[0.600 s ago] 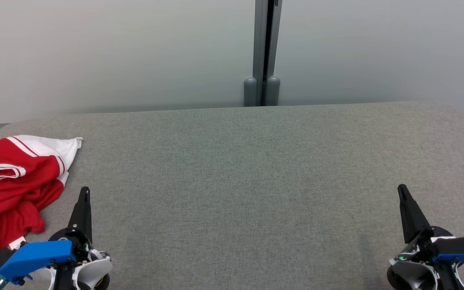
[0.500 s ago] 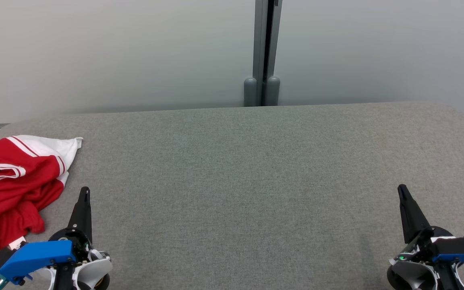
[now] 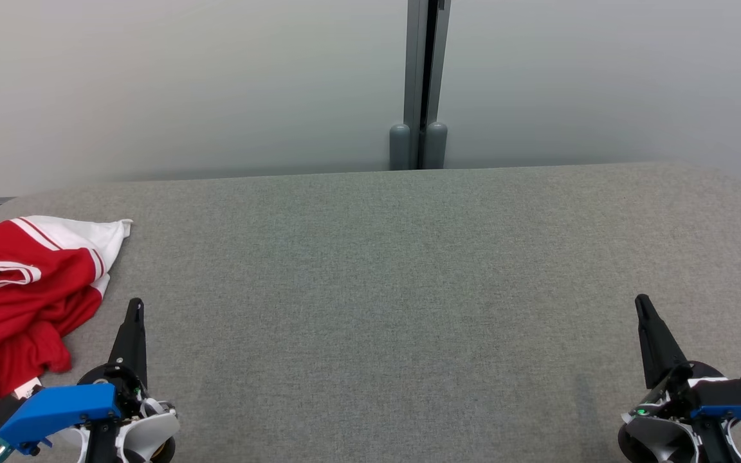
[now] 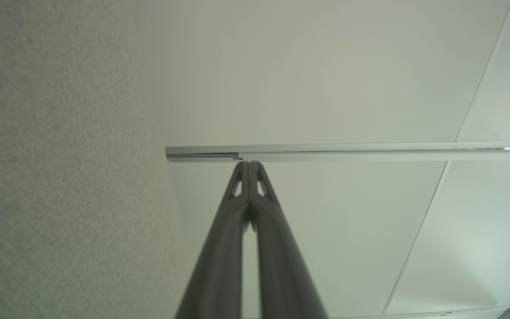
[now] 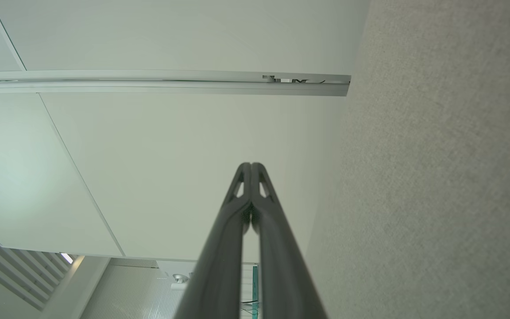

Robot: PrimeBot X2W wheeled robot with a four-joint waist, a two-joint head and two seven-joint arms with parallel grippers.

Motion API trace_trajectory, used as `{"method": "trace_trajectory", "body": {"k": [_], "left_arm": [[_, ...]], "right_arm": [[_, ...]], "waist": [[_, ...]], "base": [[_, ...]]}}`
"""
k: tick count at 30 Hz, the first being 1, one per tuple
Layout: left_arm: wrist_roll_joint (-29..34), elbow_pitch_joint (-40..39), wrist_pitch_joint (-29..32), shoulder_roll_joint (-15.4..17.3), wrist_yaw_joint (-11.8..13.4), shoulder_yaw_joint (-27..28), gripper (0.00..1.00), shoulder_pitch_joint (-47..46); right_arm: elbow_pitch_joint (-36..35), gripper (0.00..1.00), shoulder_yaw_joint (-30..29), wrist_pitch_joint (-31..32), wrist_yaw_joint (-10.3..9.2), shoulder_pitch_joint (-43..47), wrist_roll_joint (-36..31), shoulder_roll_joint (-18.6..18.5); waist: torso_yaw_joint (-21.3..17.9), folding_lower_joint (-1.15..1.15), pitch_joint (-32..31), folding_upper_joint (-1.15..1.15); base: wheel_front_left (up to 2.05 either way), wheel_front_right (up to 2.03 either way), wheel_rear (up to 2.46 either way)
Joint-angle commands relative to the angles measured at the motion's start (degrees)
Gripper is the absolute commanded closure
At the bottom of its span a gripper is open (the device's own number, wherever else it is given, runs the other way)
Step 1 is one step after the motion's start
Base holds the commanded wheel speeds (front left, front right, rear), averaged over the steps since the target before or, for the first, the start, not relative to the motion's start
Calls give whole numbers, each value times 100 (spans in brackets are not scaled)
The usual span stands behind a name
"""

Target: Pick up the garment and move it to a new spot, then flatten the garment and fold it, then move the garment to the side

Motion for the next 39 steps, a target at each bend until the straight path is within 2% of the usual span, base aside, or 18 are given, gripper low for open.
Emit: {"method": "trace_trajectory", "body": {"k": [1, 32, 33, 39], "left_arm": [[-12, -25, 15, -8, -29, 6, 100, -59], [-12, -25, 15, -8, -29, 6, 100, -60], [0, 19, -6, -1, 1, -2, 0, 8], [31, 99, -116, -17, 5, -79, 0, 160]], "right_arm": [[6, 100, -12, 11, 3, -66, 15, -44], [6, 100, -12, 10, 3, -66, 15, -44], [17, 0, 2, -1, 0, 9, 0, 4], [78, 0, 123, -107, -7, 121, 10, 31]], "waist": [[0, 0, 0, 0], [0, 0, 0, 0], [0, 0, 0, 0], [1, 0, -1, 0]], "base": [[0, 0, 0], [0, 0, 0], [0, 0, 0], [0, 0, 0]]}}
